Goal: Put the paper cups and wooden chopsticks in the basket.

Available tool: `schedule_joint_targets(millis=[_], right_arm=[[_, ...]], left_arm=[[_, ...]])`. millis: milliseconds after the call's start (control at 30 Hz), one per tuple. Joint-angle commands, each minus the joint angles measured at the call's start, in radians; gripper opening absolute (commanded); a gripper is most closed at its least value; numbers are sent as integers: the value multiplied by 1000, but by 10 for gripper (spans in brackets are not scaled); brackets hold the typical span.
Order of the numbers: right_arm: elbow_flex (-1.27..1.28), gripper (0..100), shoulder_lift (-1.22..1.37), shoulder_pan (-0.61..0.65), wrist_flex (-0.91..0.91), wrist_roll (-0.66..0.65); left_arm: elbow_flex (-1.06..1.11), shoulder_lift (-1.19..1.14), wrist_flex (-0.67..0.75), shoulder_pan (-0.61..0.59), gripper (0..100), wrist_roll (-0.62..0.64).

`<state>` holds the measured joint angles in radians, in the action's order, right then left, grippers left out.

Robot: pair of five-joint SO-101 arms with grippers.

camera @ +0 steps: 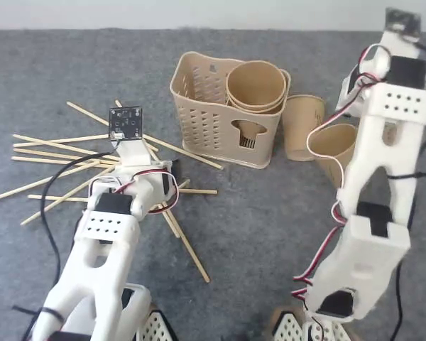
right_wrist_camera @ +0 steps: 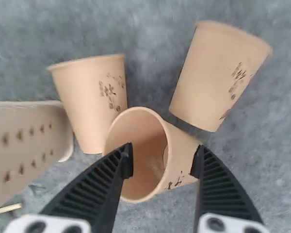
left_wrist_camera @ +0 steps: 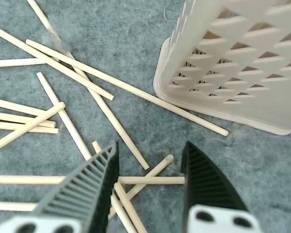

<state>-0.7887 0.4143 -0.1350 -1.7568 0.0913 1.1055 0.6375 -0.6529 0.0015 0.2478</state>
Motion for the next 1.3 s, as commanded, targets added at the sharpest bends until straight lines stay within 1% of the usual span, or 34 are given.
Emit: schedule_joint_targets(millis=[0, 133, 300, 367, 467, 500, 567, 667, 800, 900, 1000, 1100, 1267], right_arm=[[0, 196, 27, -13, -7, 11], [0, 195, 101, -22, -7, 9], [0, 184, 173, -76, -21, 8], [0, 132, 179, -101, -33, -26], [5, 15, 179, -130, -39, -97], [6, 5, 179, -142, -41, -109], [31, 18, 177, -173, -41, -117], [83, 8, 176, -213, -41, -124], [155, 9, 176, -255, -41, -204], [192, 9, 170, -289, -41, -227], [221, 9, 102, -323, -41, -227], [244, 9, -30, -344, -41, -229], [269, 9, -278, -326, -38, -227]], left_arm=[[-5, -2, 31, 0, 198, -20], [-5, -2, 31, 0, 198, -20], [-5, -2, 31, 0, 198, -20], [-5, -2, 31, 0, 198, -20], [-5, -2, 31, 0, 198, -28], [-5, -2, 31, 0, 197, -40], [-5, -2, 31, 0, 197, -49], [-5, -2, 31, 0, 196, -51], [-5, -2, 32, 0, 196, -51], [-5, -2, 32, 2, 196, -51], [-5, -2, 34, 2, 196, -51], [-5, -2, 34, 2, 196, -52], [4, -2, 44, 2, 196, -52]])
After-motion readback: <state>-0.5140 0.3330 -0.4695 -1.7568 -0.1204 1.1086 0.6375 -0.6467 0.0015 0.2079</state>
